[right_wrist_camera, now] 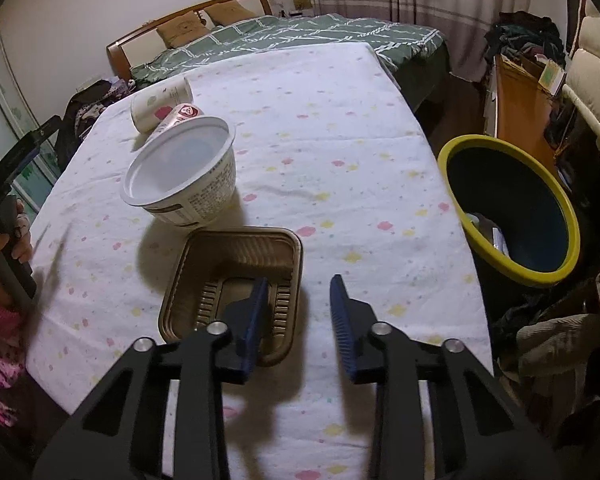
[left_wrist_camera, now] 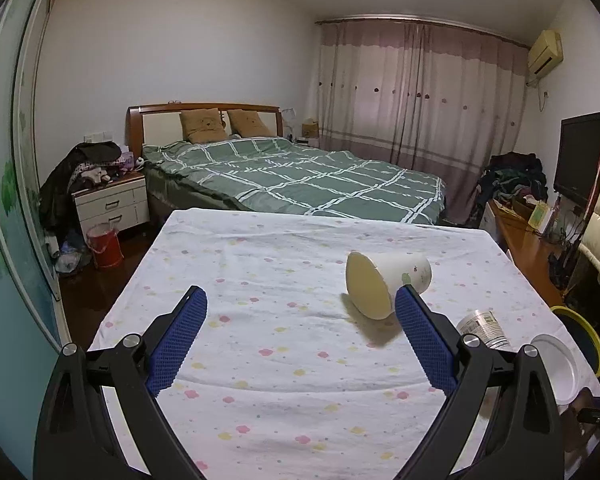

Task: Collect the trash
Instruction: 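Grasp the brown plastic tray with the right tool, then carry the brown tray to the yellow bin and open the right tool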

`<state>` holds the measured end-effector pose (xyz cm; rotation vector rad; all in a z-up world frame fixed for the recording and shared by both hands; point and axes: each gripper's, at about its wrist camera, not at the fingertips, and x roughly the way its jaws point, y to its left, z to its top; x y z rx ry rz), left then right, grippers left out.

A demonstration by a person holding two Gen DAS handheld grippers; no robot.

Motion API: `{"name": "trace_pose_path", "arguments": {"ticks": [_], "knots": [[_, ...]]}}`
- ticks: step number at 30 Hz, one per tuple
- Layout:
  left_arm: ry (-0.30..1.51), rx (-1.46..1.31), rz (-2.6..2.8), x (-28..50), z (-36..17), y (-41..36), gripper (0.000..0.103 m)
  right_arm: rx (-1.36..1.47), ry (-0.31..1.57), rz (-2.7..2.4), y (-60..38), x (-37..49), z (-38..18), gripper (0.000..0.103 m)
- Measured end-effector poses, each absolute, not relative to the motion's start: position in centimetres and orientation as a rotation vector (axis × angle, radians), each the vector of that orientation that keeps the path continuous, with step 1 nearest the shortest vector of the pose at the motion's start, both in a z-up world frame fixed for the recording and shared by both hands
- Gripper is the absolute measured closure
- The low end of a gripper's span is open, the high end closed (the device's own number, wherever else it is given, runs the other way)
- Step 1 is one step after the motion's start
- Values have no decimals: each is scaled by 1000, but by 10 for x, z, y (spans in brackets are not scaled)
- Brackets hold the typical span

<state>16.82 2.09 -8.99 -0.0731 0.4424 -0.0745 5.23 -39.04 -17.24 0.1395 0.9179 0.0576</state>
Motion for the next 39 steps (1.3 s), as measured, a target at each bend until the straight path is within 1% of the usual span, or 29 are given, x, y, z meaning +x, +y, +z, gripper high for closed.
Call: {"name": "trace_pose_path", "arguments": {"ticks": [2,5,7,19,28,39], "knots": [[442,-79,-78,168,-90,23,9,144,925,59,-390,54,-174,87],[441,-78,-81,166,-87,23,9,148,931,58,-390,56,-175,95],[441,-77,-85,165,-87,21,9,153,932,65,-390,56,-174,97],[441,-62,-89,161,-85,16,9,201,886,21,-413,55,-165,98],[447,-50,-101,160,-86,13,9,304,833,-182,-499,77,-161,98],[439,-6,-116,160,-87,3,9,381,868,-354,-581,112,-188,98]]}}
